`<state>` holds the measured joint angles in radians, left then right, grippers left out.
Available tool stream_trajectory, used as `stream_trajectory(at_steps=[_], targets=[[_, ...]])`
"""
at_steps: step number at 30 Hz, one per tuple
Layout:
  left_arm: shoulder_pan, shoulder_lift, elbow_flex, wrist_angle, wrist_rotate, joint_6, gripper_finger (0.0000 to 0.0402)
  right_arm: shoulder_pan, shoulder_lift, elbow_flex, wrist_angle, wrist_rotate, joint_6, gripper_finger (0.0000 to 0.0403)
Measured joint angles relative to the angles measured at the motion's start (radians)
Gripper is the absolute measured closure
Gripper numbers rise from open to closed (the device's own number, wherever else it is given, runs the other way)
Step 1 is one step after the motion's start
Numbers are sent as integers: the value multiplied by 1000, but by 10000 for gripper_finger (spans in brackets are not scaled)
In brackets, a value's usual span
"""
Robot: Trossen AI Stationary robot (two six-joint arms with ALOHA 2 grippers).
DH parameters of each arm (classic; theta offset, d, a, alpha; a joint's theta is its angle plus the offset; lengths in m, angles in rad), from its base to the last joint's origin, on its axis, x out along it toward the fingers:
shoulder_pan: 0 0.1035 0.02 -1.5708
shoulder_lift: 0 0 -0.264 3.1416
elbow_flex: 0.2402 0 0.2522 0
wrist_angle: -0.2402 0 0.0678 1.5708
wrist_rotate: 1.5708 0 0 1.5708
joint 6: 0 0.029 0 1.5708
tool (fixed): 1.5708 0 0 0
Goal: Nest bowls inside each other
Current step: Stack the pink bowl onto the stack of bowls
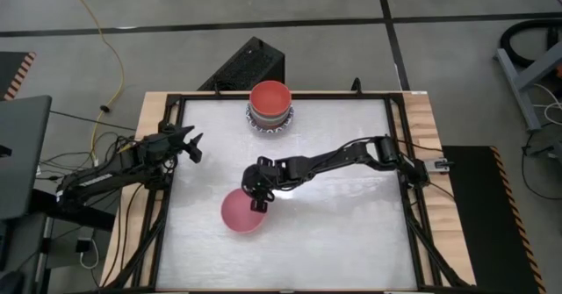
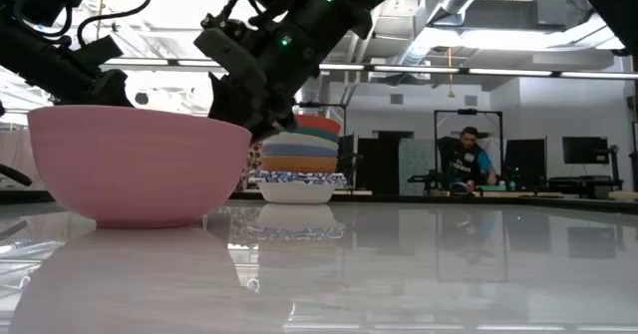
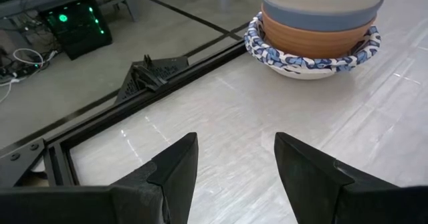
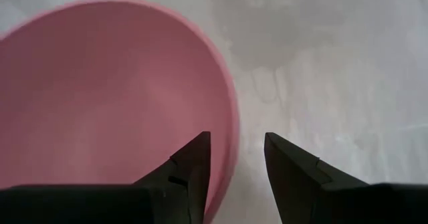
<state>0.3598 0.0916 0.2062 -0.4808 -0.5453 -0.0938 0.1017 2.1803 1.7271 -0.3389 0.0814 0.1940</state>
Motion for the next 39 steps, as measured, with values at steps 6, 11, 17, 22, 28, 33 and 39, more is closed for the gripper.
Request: stream_trajectory(at_steps=[6,11,17,22,28,33,39], targets=[[0,0,0,0,0,0,212,0,0,-1,-14,-13,13,255],[0,0,0,0,0,0,212,-14,0,-1,-57,-41,44,293],[0,0,0,0,0,0,212,-31,0,-1,-75,-43,74,369],[0,0,0,0,0,0,212,-39,-3,1,-73,-39,72,386],[0,0,0,0,0,0,212,-64,-3,0,-71,-39,66,389],[0,0,0,0,0,0,212,-104,-2,0,-69,-57,54,391],[0,0,0,0,0,0,212,-145,-1,8,-68,-102,42,391]])
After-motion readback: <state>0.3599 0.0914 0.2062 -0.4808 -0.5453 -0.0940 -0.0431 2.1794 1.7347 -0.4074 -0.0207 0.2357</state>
